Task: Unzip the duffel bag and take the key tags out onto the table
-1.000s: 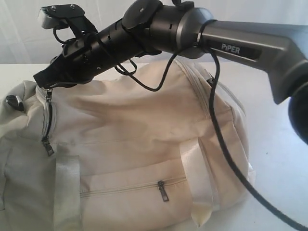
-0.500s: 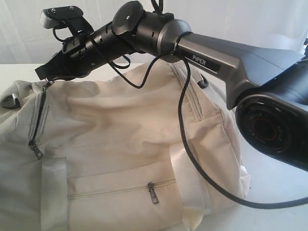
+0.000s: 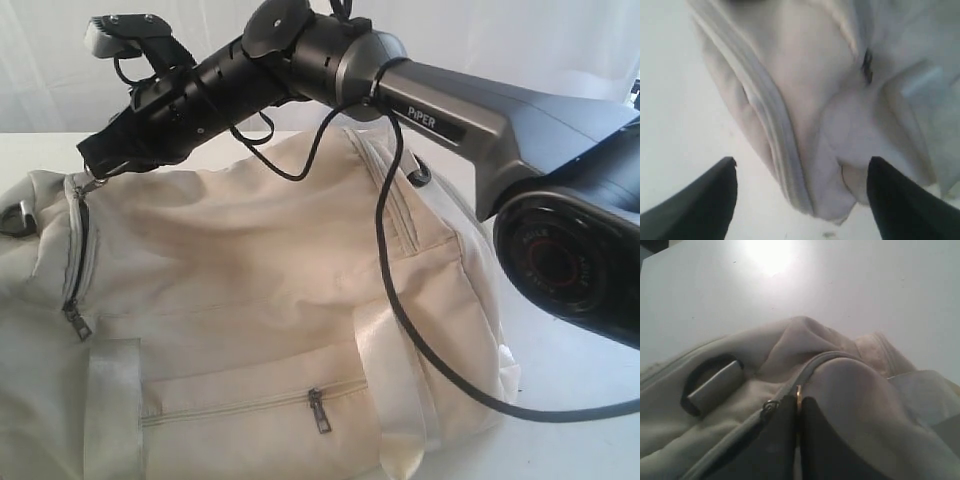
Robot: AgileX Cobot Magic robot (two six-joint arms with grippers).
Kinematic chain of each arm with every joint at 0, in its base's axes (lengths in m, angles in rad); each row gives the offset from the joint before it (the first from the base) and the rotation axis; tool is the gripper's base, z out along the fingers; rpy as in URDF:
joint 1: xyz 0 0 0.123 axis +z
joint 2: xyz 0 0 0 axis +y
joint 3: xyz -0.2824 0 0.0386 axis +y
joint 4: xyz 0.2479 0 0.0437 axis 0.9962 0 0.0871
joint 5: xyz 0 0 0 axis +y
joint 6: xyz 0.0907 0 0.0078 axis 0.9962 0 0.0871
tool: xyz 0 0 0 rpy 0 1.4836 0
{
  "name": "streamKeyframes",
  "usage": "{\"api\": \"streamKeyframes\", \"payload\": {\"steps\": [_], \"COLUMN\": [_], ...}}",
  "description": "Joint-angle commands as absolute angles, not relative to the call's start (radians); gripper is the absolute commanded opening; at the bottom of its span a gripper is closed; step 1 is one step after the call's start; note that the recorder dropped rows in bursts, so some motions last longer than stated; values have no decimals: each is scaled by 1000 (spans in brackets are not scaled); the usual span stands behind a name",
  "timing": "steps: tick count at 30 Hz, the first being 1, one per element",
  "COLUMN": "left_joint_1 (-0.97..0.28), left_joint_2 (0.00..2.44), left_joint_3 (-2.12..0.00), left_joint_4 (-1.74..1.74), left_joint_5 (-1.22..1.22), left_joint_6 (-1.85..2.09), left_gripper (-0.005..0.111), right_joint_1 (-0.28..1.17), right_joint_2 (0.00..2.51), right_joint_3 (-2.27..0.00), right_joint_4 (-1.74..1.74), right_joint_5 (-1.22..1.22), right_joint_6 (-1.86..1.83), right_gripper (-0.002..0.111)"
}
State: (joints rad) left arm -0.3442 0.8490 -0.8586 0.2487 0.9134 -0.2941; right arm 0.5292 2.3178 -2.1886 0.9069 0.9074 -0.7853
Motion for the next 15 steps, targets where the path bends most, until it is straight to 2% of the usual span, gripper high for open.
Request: {"api": "streamKeyframes", "payload": {"steps": [1, 8, 11, 14, 15], "left_joint_1": [-340, -340, -340, -340, -340], "left_joint_2": [853, 1014, 1075, 1120, 1130], "left_joint_3": [-911, -845, -845, -840, -838], "left_joint_4": [237, 271, 329, 375, 375], "left_joint_5": [789, 566, 549, 534, 519], "left_joint_6": [-307, -366, -414, -464, -471], "left_gripper": [75, 75, 75, 70, 66], "right_joint_1": [527, 527, 527, 527, 527], "right_joint_2": [2316, 2316, 2316, 2320, 2323], "right_joint_3": [-2227, -2280, -2279, -2279, -2279], "right_joint_4": [926, 926, 923, 923, 923], "right_joint_5": [975, 973, 972, 963, 961], "right_joint_6": [-811, -823, -835, -854, -854], "right_gripper": [0, 0, 0, 0, 0]}}
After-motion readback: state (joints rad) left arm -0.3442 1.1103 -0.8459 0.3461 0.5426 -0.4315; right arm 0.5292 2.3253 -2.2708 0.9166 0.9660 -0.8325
